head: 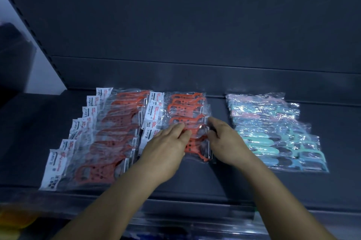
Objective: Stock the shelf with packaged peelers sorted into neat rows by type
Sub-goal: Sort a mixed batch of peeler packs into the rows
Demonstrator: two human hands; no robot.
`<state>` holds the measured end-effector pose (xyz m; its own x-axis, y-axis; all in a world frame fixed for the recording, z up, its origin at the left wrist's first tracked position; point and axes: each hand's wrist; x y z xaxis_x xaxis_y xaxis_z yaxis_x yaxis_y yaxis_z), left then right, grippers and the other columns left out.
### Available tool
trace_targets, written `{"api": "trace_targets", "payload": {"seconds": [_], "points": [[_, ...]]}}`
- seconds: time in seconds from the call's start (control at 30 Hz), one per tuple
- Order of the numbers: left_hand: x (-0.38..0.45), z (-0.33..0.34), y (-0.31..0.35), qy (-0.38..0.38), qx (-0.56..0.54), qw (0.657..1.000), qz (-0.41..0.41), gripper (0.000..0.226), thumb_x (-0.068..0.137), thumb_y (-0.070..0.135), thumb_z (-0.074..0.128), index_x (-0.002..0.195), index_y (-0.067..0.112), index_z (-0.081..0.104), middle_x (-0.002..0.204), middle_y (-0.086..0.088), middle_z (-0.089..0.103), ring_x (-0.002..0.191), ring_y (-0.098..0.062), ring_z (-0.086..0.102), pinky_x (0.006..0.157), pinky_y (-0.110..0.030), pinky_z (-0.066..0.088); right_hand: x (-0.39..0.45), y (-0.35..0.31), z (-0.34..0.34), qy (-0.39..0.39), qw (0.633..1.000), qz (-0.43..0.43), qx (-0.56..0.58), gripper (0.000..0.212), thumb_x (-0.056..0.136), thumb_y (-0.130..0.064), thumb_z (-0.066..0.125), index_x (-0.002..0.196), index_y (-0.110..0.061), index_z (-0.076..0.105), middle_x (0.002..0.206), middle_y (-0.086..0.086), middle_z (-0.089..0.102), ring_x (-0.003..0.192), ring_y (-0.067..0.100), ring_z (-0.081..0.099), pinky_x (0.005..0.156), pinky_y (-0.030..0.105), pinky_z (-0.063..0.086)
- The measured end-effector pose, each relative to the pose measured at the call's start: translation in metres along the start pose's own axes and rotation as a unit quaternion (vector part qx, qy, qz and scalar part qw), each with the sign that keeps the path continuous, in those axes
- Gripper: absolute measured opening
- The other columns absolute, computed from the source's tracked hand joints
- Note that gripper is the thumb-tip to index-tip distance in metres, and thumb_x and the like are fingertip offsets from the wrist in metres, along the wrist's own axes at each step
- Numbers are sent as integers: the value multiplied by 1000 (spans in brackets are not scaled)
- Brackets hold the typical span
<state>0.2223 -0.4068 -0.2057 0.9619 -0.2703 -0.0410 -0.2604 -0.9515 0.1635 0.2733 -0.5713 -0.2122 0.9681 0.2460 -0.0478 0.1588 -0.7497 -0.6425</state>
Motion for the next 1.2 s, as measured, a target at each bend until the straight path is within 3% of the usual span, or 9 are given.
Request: {"api": "trace_targets", "payload": {"seconds": [0.13,0.3,0.4,0.5,0.73,0.93,1.03,1.2], "points": [[-1,-4,2,-25,-5,1000,-3,63,100,26,44,152,21,9,160,-1,0,147,-19,1,118,-32,1,-4,-6,-2,3,999,27,34,32,95,-11,39,124,-19,51,123,1,58,104,16,55,81,18,36],[20,-19,-13,-21,-36,998,-55,79,93,55,40,152,16,4,160,-6,0,147,-22,3,120,-38,8,-4,-8,3,16,998,55,12,26,93,-16,39,114,-16,54,119,10,61,106,29,57,84,30,45],[45,-21,-28,-72,-16,994,-76,83,93,59,36,152,14,-1,160,-9,-8,148,-25,-1,120,-41,7,-6,-10,5,6,998,68,-2,25,93,-17,39,114,-16,53,118,12,59,104,30,58,75,25,37],[59,-19,-32,-117,-13,990,-83,84,90,64,34,152,15,6,159,-13,-7,147,-32,3,119,-46,13,-6,-12,7,7,998,64,1,24,93,-17,40,114,-14,52,117,14,57,101,32,58,81,30,44],[55,-22,-25,-119,15,990,-68,71,93,59,35,140,5,37,154,-16,22,141,-31,25,116,-44,22,-8,-14,8,13,998,63,-3,26,92,-15,43,115,-10,53,116,16,54,100,34,58,84,34,46],[51,-37,4,-41,87,995,-17,65,96,51,38,144,7,29,151,-11,27,140,-27,24,117,-38,15,-16,-12,-4,35,997,44,-44,34,92,-17,45,125,-8,48,127,16,50,115,34,51,95,34,40],[53,-38,34,-8,84,996,31,60,96,46,40,143,11,29,148,-6,32,138,-24,27,114,-35,17,-29,2,-24,47,994,20,-95,49,95,-20,43,141,-6,34,144,12,39,130,31,37,109,32,28],[61,-24,100,15,55,993,99,61,98,41,40,149,14,20,153,-1,25,142,-19,21,115,-31,13,-56,50,-69,78,984,17,-157,52,97,-26,39,146,-14,25,151,1,29,136,23,26,112,26,20]]}}
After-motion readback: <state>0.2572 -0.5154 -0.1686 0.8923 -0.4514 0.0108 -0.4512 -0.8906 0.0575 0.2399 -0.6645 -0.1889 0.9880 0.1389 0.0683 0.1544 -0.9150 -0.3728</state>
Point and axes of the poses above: each hand's wrist, its own x-axis towards the middle knuckle, its own z-axis out of the palm, y = z × x
